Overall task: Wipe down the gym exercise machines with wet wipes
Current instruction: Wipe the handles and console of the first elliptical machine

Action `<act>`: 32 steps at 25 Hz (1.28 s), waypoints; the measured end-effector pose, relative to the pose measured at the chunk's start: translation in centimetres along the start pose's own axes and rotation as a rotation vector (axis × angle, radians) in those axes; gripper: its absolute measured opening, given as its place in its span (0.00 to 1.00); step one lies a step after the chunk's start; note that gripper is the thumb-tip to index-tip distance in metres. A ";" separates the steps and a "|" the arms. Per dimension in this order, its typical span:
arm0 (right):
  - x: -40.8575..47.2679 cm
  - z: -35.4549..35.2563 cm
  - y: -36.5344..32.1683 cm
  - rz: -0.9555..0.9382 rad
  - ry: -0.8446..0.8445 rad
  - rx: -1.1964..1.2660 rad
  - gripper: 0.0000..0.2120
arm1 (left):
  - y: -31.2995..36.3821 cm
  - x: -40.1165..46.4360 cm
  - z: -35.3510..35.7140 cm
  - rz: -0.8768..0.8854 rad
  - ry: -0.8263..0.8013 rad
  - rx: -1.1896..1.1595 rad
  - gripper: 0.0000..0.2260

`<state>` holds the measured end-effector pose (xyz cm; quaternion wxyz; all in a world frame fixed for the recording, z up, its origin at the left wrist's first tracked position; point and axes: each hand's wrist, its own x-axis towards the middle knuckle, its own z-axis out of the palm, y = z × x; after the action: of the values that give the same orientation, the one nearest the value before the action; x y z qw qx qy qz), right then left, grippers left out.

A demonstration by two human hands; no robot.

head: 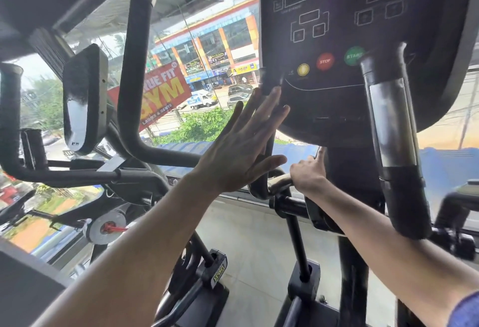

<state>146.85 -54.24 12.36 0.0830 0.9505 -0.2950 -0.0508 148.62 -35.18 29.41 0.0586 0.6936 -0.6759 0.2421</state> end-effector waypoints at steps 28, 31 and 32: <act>-13.4 -3.3 -9.1 0.180 -0.348 3.191 0.18 | 0.6 -0.1 -0.2 -0.024 -0.042 0.098 0.39; -16.3 -3.0 -8.2 0.047 -0.450 3.075 0.17 | 0.6 -0.2 -0.3 -0.035 -0.050 0.095 0.39; -17.3 -2.2 -7.4 0.013 -0.442 2.940 0.15 | 0.6 -0.3 -0.3 -0.038 -0.046 0.089 0.38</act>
<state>137.09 -38.11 13.91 -0.9732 0.1528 -0.0912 0.1459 147.93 -34.86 29.40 0.0167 0.7135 -0.6524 0.2548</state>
